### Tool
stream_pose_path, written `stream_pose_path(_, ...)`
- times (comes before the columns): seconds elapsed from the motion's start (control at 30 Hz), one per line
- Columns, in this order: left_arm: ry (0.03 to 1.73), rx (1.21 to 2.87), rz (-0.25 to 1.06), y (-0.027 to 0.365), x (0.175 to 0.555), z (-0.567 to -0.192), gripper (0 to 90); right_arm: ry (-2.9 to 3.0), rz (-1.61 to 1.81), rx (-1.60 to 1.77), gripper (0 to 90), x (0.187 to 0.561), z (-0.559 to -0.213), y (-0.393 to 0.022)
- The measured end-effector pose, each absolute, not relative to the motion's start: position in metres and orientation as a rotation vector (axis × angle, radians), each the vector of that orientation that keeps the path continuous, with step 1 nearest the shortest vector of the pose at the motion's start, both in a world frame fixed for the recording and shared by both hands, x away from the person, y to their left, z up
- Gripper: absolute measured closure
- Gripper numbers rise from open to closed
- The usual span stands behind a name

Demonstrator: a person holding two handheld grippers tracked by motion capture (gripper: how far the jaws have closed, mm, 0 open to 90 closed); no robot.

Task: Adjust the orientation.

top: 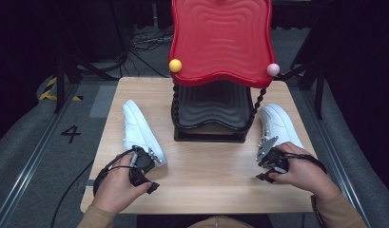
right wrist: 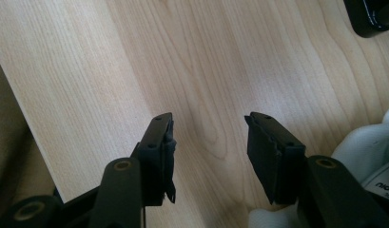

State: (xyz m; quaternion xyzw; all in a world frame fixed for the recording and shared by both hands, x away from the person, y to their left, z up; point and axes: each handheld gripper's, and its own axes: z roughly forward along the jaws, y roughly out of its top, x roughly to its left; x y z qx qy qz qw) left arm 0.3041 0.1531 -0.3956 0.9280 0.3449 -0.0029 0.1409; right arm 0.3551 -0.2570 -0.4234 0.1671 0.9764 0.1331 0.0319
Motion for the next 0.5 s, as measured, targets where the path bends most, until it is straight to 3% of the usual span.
stream_pose_path(0.13, 0.976, 2.662, -0.043, 0.159, 0.307, -0.389, 50.2, 3.018, 0.386, 0.502, 54.7, 0.354, -0.423, -0.258)
stream_pose_path(0.5, 1.011, 2.643, -0.026, 0.164, 0.319, -0.381, 55.4, 3.048, 0.356, 0.485, 57.6, 0.353, -0.425, -0.26)
